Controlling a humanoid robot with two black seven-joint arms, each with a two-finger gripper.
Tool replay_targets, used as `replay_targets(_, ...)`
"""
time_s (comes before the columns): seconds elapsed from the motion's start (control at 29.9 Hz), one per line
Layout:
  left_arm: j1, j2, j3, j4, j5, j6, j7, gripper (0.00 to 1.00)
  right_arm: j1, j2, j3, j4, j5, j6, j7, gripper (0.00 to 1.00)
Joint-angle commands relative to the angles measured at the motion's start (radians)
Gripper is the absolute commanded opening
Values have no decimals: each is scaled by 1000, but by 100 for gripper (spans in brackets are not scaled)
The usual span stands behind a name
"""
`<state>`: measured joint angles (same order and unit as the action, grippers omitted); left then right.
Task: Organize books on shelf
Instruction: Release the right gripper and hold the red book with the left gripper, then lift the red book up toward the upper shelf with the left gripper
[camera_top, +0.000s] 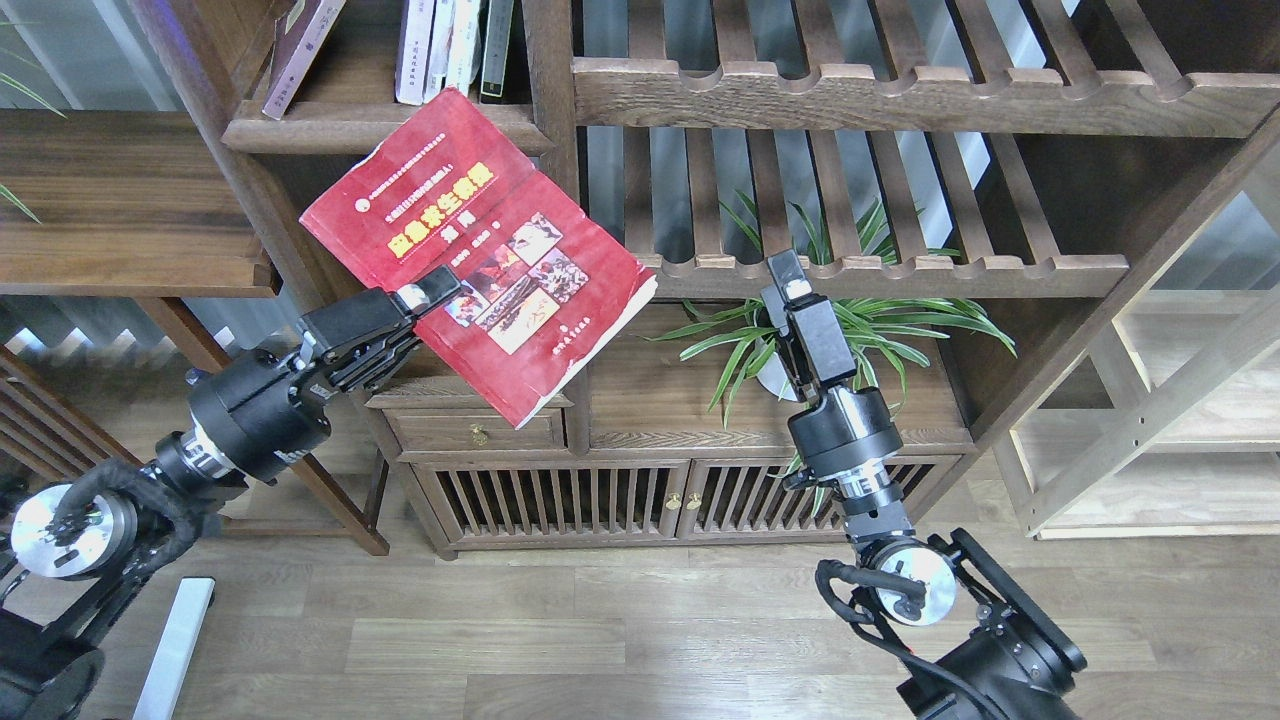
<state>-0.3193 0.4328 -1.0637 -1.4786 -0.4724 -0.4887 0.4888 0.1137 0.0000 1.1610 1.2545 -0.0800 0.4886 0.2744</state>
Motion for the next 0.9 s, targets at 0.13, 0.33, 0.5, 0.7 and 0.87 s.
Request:
replay_targets(0.13, 23, 0, -28, -2, -11, 0, 0, 8, 0, 0, 0, -1, 2, 0, 0, 100)
replay_targets(0.33, 37, 0, -55, 0, -31, 0, 0, 10, 1, 0, -1, -1, 2, 0, -1, 100)
replay_targets(0.5, 43, 3, -79, -2, -61, 0, 0, 10, 3, 0, -1, -1, 2, 0, -1, 100)
replay_targets(0.7, 52, 41, -107, -5, -61, 0, 0, 10, 8, 0, -3, -4, 2, 0, -1, 100)
replay_targets(0.87, 54, 112, -110, -6, -23, 0, 0, 10, 8, 0, -3, -7, 2, 0, -1, 100)
